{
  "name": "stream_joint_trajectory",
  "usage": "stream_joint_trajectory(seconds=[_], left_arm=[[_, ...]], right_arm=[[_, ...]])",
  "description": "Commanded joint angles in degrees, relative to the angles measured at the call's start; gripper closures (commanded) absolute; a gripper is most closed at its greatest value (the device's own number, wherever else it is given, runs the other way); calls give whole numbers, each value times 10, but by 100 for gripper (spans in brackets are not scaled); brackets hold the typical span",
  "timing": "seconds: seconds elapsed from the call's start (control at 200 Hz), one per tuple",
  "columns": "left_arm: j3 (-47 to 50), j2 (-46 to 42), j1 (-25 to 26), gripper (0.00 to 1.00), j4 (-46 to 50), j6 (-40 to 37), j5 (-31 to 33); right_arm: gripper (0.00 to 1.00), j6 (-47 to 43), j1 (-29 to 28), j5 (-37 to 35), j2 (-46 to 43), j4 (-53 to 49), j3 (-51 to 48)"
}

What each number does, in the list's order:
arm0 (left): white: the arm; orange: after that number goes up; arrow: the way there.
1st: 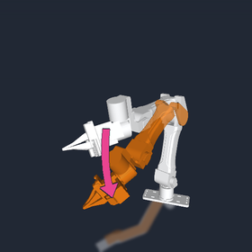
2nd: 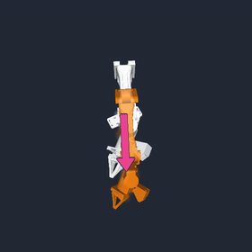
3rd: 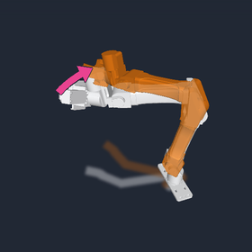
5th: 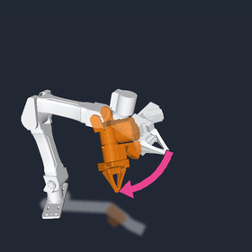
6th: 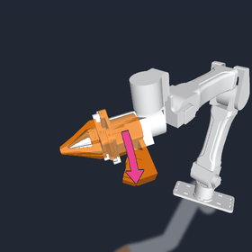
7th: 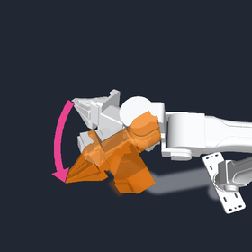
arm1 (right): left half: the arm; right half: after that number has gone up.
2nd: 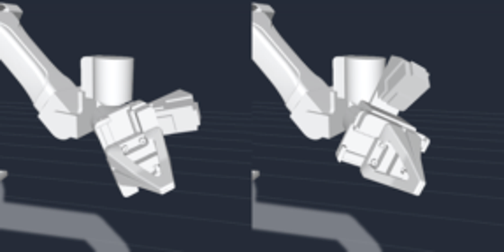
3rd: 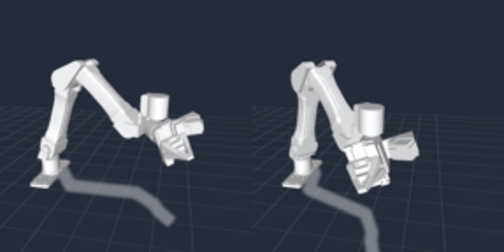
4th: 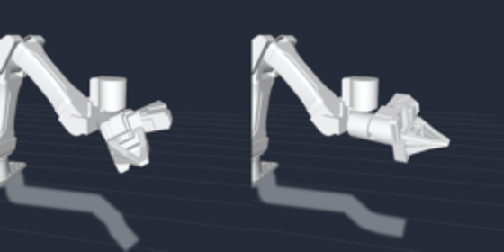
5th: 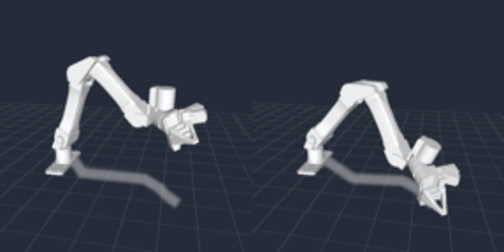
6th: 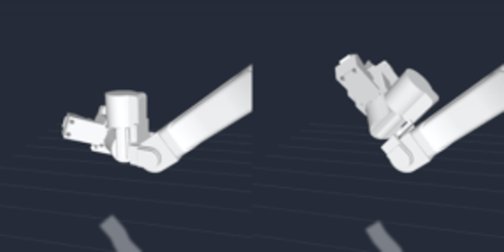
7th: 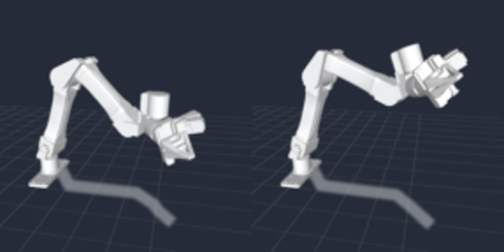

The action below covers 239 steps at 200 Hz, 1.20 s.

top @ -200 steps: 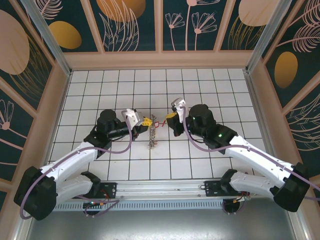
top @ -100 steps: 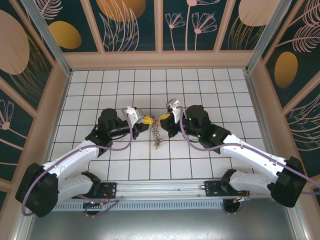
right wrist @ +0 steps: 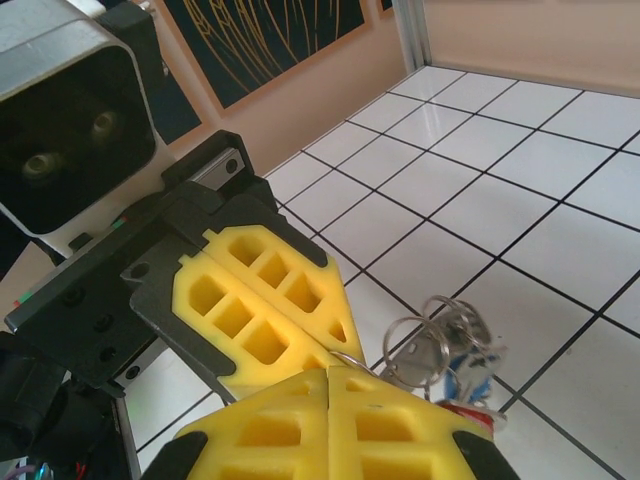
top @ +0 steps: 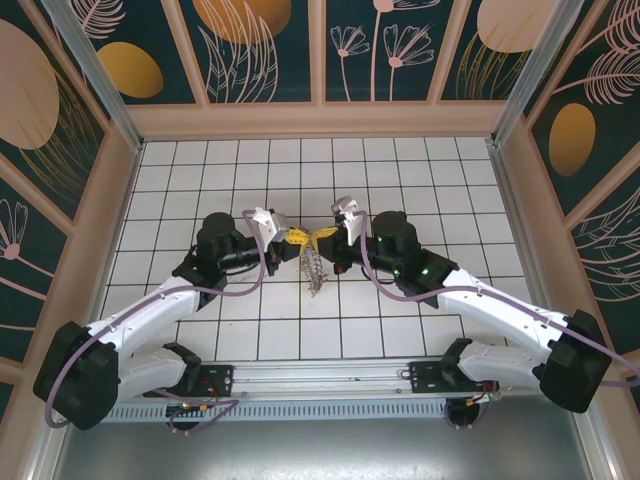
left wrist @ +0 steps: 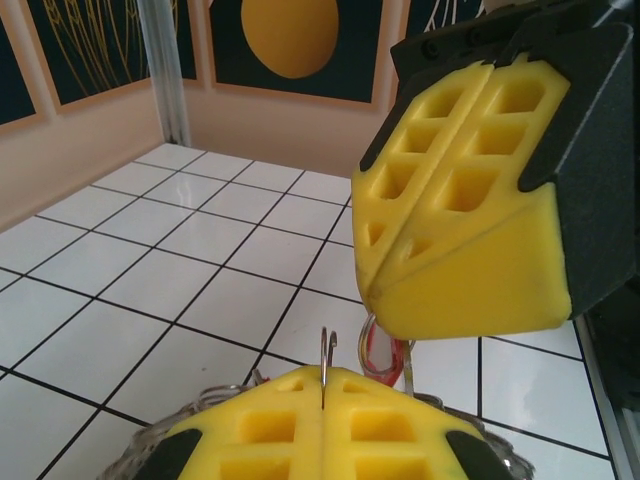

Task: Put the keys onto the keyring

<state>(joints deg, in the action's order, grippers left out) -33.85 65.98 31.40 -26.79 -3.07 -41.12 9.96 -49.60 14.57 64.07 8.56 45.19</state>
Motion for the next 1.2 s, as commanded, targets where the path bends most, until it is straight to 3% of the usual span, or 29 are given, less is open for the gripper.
stream_joint_trajectory(seconds=[0.0, 0.365, 1.191], left_arm=[[-26, -1, -3, 100, -26, 11, -22], [-29, 2, -3, 100, -20, 12, -28], [-60, 30, -3, 100, 26, 55, 4]], right_arm=[[100, 7, -4, -12, 6, 24, 0], [100, 6, -3, -44, 16, 19, 14], [100, -21, -4, -42, -5, 23, 11]])
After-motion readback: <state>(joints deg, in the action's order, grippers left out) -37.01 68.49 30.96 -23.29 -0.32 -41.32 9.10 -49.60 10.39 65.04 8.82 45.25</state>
